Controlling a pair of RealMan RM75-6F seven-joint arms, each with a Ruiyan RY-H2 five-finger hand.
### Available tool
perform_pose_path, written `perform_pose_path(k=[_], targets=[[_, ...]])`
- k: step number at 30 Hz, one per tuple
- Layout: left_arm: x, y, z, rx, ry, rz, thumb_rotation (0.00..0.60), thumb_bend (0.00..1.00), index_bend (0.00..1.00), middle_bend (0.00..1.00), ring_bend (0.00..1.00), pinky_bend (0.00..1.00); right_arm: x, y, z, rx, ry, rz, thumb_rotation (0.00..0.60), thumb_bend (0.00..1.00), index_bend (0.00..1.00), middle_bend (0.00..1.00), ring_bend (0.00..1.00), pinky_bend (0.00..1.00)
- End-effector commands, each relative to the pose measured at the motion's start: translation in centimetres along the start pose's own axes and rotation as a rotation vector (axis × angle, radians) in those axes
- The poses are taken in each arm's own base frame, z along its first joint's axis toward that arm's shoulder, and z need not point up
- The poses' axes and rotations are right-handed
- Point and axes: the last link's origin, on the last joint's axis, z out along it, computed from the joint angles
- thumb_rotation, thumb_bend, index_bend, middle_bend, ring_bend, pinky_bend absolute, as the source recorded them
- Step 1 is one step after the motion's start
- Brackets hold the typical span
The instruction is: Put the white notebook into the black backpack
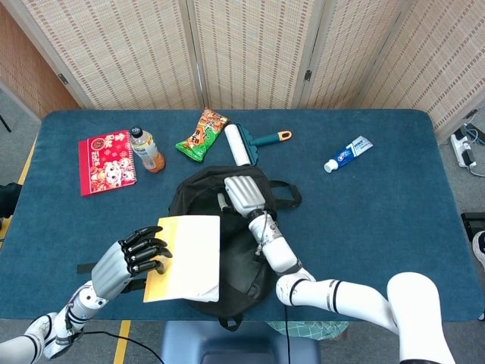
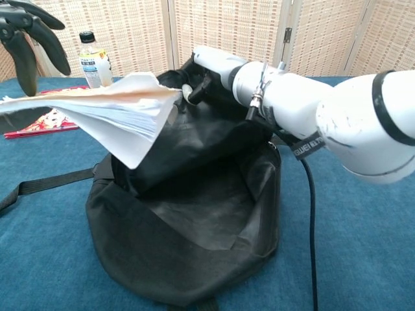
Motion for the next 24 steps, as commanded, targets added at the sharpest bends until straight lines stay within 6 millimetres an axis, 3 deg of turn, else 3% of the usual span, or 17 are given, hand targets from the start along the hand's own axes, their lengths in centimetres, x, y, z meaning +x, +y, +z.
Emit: perform_pose_path(k=[1,7,17,24], targets=[[-0.3,0.1,0.0,-0.003,-0.006,-0.007,0.6,0.54,0.7,0.5,0.41,0.27,0.4,-0.5,0.3,0.008,0.024,0.019,0.6,0.68,0.67,0.41,0.35,0.32],[-1.2,0.2,-0.2,0.0,-0.031,-0.028,0.6,0.54,0.7,0.5,0.42,0.27,1.5,-1.8,0.7,0.042,0.065,0.093,0.6,0.68,0.66,0.4,0.35,0.32],[-3.5,-0.1,-0.6,0.038,-0.081,-0.05,0.6,0.54,0.7,0.51,0.43,0.27,3.8,-3.8,-0.5,0.147,0.144,0.164,0.6,0.68,0.66,0.4,0.34,0.32],[-3.9,0.7,-0.8,0.029,-0.062,-0.085,0.6,0.53,0.7,0.51,0.43,0.27,3.6,-4.0,-0.9,0.17,0.159,0.15,0.6,0.68,0.66,0.4,0.34,0.32]])
